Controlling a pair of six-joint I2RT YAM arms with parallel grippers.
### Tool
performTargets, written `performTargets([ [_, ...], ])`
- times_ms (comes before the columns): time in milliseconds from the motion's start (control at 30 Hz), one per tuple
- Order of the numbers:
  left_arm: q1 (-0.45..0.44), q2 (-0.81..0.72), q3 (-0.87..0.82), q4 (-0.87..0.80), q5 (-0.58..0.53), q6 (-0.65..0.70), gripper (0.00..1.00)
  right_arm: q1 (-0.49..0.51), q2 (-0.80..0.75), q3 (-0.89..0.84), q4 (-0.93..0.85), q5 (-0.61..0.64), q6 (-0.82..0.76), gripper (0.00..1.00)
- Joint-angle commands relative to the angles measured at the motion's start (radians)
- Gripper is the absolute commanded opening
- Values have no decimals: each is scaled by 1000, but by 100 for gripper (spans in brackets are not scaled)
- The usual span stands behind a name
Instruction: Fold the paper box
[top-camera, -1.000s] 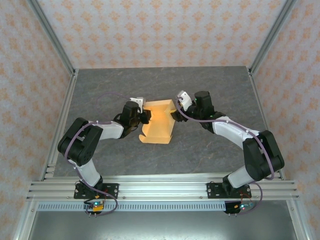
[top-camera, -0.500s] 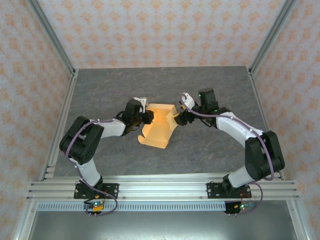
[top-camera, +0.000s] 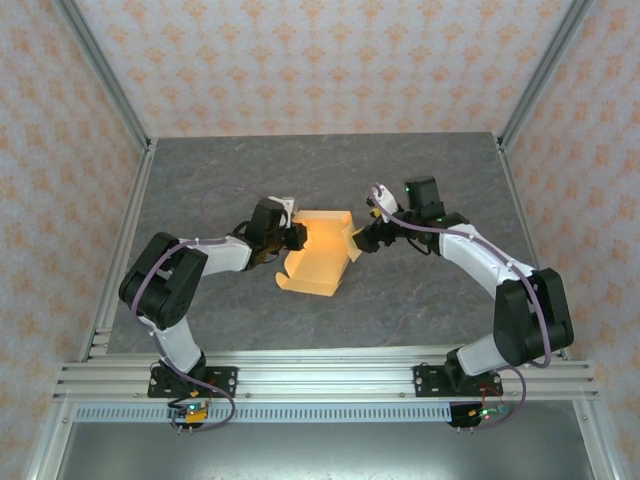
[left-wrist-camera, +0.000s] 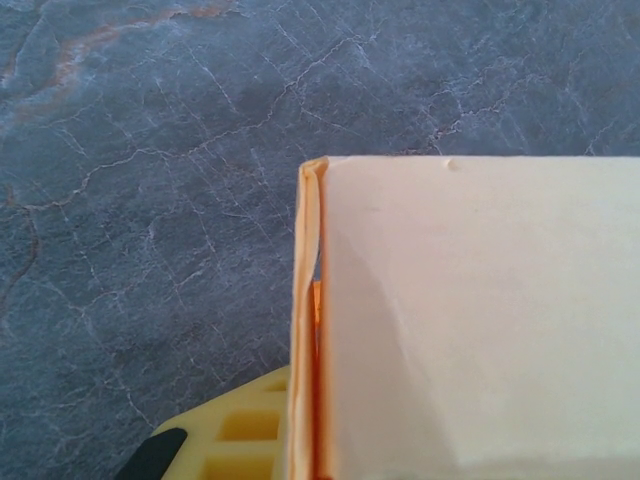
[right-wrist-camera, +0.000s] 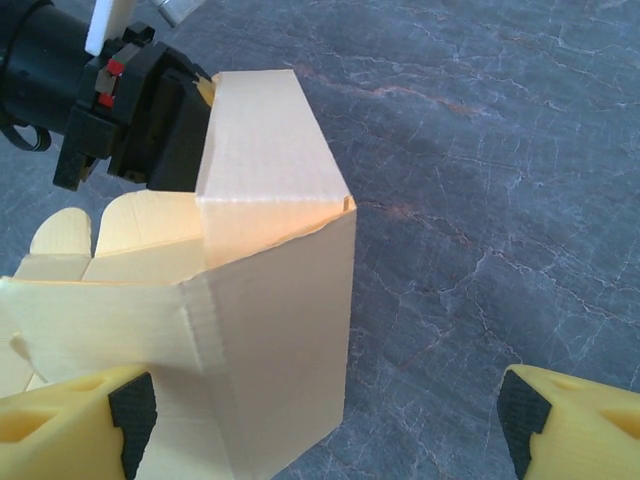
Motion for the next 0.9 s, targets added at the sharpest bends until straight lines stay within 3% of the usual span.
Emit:
performTargets([
  [0,-4,-10,33,-39,-9,12,0,3,-20,6,-25,-26,-26,90],
  [333,-4,12,50,-55,-4,-20,0,35,20,-14,21,53,-3,93],
  [600,-6,6,45,-45,7,-13,0,39,31,-74,247,158,91,82],
  [867,-6,7,38,-40,2,-18,0,44,30,-92,283,197,74,66],
])
